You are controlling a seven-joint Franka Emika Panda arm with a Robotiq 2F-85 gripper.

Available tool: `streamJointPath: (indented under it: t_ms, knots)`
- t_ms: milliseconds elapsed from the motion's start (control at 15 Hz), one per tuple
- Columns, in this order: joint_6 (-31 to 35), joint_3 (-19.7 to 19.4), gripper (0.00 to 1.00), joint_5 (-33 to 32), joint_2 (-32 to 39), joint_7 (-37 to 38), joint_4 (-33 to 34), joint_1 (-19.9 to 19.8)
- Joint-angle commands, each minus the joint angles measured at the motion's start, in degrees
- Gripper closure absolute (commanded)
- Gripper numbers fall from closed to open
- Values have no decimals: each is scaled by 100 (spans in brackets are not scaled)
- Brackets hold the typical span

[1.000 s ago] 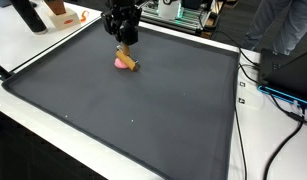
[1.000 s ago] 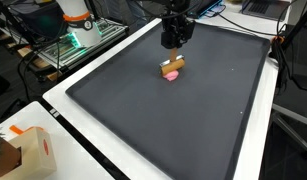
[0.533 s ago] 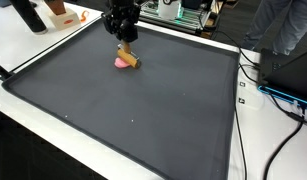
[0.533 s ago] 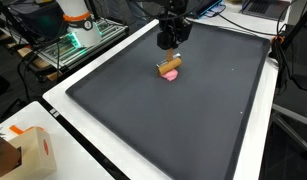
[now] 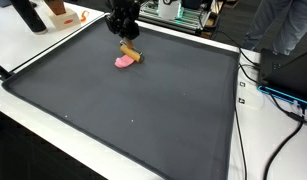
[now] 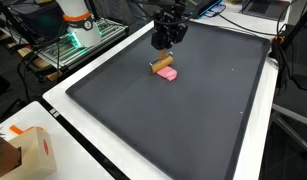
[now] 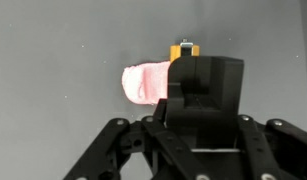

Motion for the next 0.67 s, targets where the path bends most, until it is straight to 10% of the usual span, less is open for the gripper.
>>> streamJointPath:
  t_ms: [0,200,600]
  knots:
    - [802,-51,76,62,154,307,-143,-67]
    - [1320,-89,76,3,183,565,-186,-106]
    - [-101,-24,76,44,210,-195,-14,-109]
